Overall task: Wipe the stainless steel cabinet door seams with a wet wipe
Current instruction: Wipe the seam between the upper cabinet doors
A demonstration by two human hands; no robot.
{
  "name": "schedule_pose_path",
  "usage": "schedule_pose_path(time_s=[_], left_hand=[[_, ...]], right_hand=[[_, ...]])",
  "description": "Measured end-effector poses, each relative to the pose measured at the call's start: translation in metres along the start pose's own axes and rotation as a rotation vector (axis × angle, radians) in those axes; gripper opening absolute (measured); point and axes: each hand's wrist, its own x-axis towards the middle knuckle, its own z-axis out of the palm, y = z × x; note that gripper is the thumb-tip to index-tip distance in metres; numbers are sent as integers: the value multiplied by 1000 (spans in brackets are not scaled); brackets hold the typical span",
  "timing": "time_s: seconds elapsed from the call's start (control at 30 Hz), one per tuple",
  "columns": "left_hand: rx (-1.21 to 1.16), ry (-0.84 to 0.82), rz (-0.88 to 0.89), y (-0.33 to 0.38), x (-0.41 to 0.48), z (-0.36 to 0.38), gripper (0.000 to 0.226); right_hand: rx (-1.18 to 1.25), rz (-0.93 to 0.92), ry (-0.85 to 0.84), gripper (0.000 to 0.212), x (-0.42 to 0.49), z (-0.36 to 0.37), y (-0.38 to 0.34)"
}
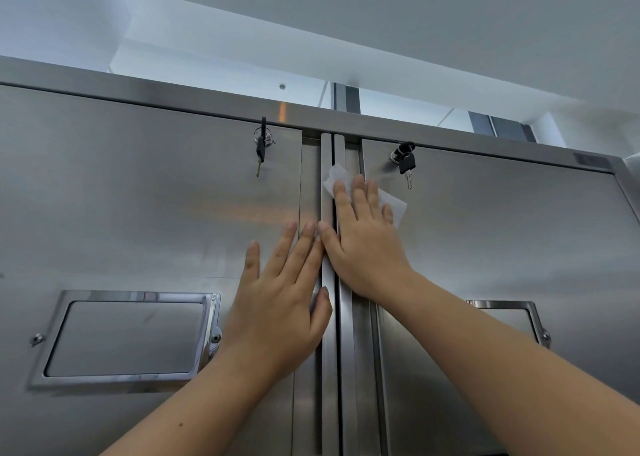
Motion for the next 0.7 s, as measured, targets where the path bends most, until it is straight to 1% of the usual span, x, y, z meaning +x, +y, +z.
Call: schedule_pose_path(time_s=[0.2,0.33,0.53,0.6,0.7], left_hand=[[4,-8,0,1,1,-1,59],[16,-17,1,0,0,-1,59],[11,-12,4,0,1,-1,59],[0,-13,4,0,1,-1,59],[-5,-14,3,0,1,-1,59]], right_hand=[[0,-92,-25,63,8,-2,14],[-75,-162,-9,59,12,-13,27],[-235,-85,91,62,6,-12,13],[-227,-59,94,63,6,-10,7],[-138,-26,49,65,8,-5,1]])
